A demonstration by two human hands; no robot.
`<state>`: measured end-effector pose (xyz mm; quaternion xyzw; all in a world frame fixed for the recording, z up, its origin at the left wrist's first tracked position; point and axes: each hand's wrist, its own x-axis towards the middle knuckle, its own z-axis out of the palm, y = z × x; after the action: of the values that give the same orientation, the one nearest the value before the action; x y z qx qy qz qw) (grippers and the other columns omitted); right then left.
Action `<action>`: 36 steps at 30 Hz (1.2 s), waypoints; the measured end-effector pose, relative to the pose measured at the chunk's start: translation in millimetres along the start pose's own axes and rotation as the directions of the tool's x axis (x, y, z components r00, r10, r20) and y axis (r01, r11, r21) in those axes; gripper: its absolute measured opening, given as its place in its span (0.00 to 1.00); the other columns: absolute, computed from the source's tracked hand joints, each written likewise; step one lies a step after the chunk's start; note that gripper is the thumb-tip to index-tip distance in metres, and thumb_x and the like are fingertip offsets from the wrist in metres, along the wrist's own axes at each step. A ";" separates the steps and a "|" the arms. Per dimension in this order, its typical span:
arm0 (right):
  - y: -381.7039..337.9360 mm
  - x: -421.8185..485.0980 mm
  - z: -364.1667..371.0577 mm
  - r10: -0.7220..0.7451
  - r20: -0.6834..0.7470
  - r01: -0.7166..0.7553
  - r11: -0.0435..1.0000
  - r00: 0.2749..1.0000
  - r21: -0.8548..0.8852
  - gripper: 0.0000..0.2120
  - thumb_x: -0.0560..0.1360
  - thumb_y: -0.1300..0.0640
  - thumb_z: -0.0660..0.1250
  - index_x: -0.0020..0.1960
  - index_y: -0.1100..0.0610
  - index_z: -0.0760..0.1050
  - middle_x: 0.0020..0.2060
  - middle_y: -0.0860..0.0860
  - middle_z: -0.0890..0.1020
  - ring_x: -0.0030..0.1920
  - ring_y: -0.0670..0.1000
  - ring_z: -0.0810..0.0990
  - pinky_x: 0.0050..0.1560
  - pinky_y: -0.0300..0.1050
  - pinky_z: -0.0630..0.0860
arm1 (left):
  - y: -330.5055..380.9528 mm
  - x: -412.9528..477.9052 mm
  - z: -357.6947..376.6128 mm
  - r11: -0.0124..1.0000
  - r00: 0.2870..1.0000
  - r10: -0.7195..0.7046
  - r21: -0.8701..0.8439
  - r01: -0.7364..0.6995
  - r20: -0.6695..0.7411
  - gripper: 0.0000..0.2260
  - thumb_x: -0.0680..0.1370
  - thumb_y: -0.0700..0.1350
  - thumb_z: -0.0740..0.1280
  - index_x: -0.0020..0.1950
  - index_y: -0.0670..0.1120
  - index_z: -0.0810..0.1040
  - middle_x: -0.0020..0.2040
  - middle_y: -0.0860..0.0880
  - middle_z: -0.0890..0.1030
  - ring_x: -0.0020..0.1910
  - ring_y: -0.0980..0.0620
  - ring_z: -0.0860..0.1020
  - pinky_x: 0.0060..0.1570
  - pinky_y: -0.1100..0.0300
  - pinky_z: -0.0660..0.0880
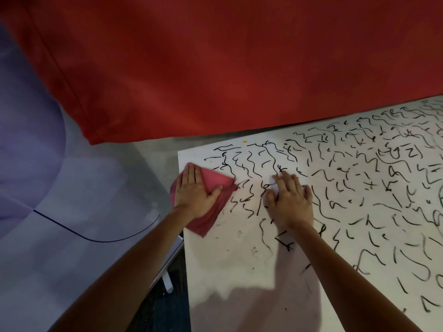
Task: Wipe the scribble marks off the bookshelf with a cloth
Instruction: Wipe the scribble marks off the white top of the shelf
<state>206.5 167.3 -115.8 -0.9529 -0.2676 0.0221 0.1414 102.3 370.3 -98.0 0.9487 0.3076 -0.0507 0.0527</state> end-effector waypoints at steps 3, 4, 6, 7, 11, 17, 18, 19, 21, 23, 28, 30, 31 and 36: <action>0.1 -0.4 -0.9 0.001 0.005 -0.001 1.000 1.000 -0.001 0.38 0.70 0.40 0.34 0.76 0.50 0.56 0.77 0.50 0.55 0.77 0.51 0.49 0.74 0.54 0.45 | 3.8 -14.3 3.4 1.000 1.000 0.004 -0.007 -0.004 -0.017 0.52 0.65 0.72 0.30 0.77 0.36 0.42 0.79 0.40 0.44 0.78 0.46 0.43 0.74 0.55 0.39; -0.3 -0.5 -1.3 0.000 0.006 0.000 1.000 1.000 0.001 0.37 0.71 0.41 0.35 0.76 0.50 0.56 0.77 0.50 0.55 0.77 0.51 0.49 0.74 0.54 0.45 | 5.1 -26.2 6.3 1.000 0.999 0.024 -0.005 -0.025 -0.024 0.55 0.62 0.74 0.26 0.77 0.37 0.42 0.79 0.40 0.44 0.78 0.46 0.43 0.73 0.55 0.39; -0.8 0.6 -1.4 0.003 0.018 -0.003 1.000 1.000 0.003 0.34 0.73 0.42 0.38 0.76 0.50 0.56 0.77 0.49 0.55 0.77 0.51 0.48 0.74 0.54 0.44 | 7.2 -54.9 14.7 0.997 0.997 0.072 -0.010 -0.073 -0.042 0.59 0.58 0.74 0.19 0.78 0.38 0.41 0.79 0.41 0.44 0.78 0.46 0.43 0.72 0.57 0.37; -0.6 1.0 -1.2 0.003 0.022 -0.003 1.000 1.000 0.001 0.33 0.73 0.43 0.39 0.76 0.50 0.55 0.77 0.49 0.54 0.77 0.51 0.48 0.74 0.54 0.44 | 8.0 -68.0 18.6 0.996 0.995 0.087 -0.023 -0.089 -0.048 0.58 0.58 0.74 0.18 0.78 0.38 0.41 0.79 0.42 0.44 0.78 0.47 0.43 0.71 0.57 0.36; -0.6 0.2 -1.0 0.001 0.011 0.000 1.000 1.000 -0.001 0.34 0.74 0.42 0.38 0.76 0.51 0.56 0.77 0.49 0.55 0.77 0.51 0.49 0.74 0.54 0.44 | 8.9 -75.3 19.0 0.991 0.991 0.125 -0.040 -0.127 -0.052 0.57 0.60 0.75 0.22 0.78 0.39 0.43 0.79 0.42 0.45 0.78 0.47 0.45 0.70 0.58 0.36; -1.4 -0.6 -1.4 0.007 -0.003 -0.007 0.999 1.000 0.035 0.41 0.67 0.38 0.32 0.75 0.49 0.58 0.77 0.48 0.55 0.77 0.51 0.48 0.74 0.53 0.44 | 7.7 19.2 1.1 0.994 0.994 0.104 0.030 -0.103 -0.026 0.52 0.65 0.72 0.32 0.78 0.37 0.44 0.79 0.40 0.47 0.78 0.47 0.45 0.74 0.54 0.41; -1.6 -0.8 -1.8 0.009 0.000 -0.009 0.999 1.000 0.034 0.40 0.68 0.38 0.32 0.75 0.49 0.58 0.77 0.48 0.55 0.77 0.51 0.48 0.74 0.54 0.44 | 8.3 35.3 -1.5 0.995 0.995 0.094 0.032 -0.093 -0.016 0.50 0.68 0.72 0.36 0.78 0.36 0.45 0.79 0.40 0.47 0.78 0.46 0.46 0.74 0.54 0.43; -1.6 -1.0 -1.9 0.014 0.004 -0.014 0.999 1.000 0.029 0.40 0.68 0.38 0.32 0.75 0.48 0.57 0.77 0.48 0.55 0.77 0.51 0.47 0.74 0.54 0.44 | 9.4 47.9 -3.1 0.995 0.996 0.088 0.042 -0.088 -0.003 0.46 0.73 0.71 0.40 0.78 0.36 0.45 0.79 0.39 0.47 0.78 0.46 0.46 0.74 0.53 0.43; -1.0 -1.0 -1.6 0.019 -0.001 -0.019 1.000 1.000 0.024 0.40 0.68 0.38 0.33 0.75 0.48 0.58 0.77 0.48 0.55 0.77 0.51 0.48 0.74 0.54 0.44 | 13.6 59.2 -3.6 0.995 0.996 0.084 0.054 -0.084 0.007 0.41 0.79 0.67 0.46 0.77 0.36 0.44 0.78 0.39 0.47 0.78 0.45 0.45 0.74 0.53 0.43; -0.4 -1.1 -2.8 0.013 -0.002 -0.013 1.000 1.000 0.020 0.40 0.68 0.38 0.33 0.75 0.48 0.58 0.77 0.48 0.55 0.77 0.51 0.48 0.74 0.54 0.44 | 17.4 50.4 -2.5 0.995 0.996 0.090 0.048 -0.090 0.004 0.42 0.78 0.68 0.43 0.77 0.36 0.43 0.78 0.39 0.45 0.78 0.45 0.44 0.74 0.53 0.41; 0.6 -2.7 -4.0 -0.005 0.004 0.005 0.998 1.000 0.070 0.40 0.68 0.37 0.35 0.75 0.50 0.60 0.76 0.48 0.57 0.77 0.51 0.50 0.74 0.53 0.45 | 31.0 -27.9 10.5 0.971 0.971 0.238 -0.025 -0.238 0.004 0.50 0.65 0.71 0.29 0.77 0.39 0.39 0.78 0.42 0.38 0.77 0.48 0.39 0.73 0.56 0.35; -4.1 0.0 -7.9 0.050 -0.017 -0.047 0.989 0.999 0.139 0.35 0.71 0.39 0.43 0.72 0.52 0.65 0.75 0.51 0.61 0.76 0.52 0.54 0.74 0.54 0.49 | 29.1 -49.5 10.6 0.949 0.957 0.290 -0.136 -0.284 0.029 0.45 0.70 0.72 0.31 0.77 0.42 0.38 0.76 0.47 0.36 0.76 0.52 0.37 0.71 0.61 0.33; -13.4 1.4 -11.8 0.086 -0.040 -0.077 0.979 0.995 0.191 0.31 0.73 0.42 0.48 0.70 0.55 0.68 0.73 0.54 0.64 0.74 0.55 0.59 0.73 0.56 0.54 | 25.9 -52.6 5.0 0.925 0.955 0.296 -0.258 -0.279 0.029 0.40 0.75 0.70 0.37 0.78 0.44 0.41 0.77 0.50 0.40 0.77 0.54 0.39 0.69 0.64 0.34; -120.4 -5.2 -4.4 -0.150 -0.219 0.191 0.965 0.964 0.180 0.25 0.74 0.50 0.50 0.55 0.62 0.80 0.59 0.62 0.78 0.61 0.62 0.77 0.61 0.65 0.71 | -21.0 -3.2 -20.2 0.703 0.963 -0.033 -0.692 -0.168 -0.268 0.17 0.83 0.42 0.57 0.72 0.41 0.68 0.73 0.48 0.67 0.73 0.51 0.64 0.67 0.71 0.54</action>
<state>142.0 261.9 -77.9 -0.9045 -0.3293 -0.0610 0.2641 88.6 388.0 -79.0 0.8642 0.2723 0.1983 0.3738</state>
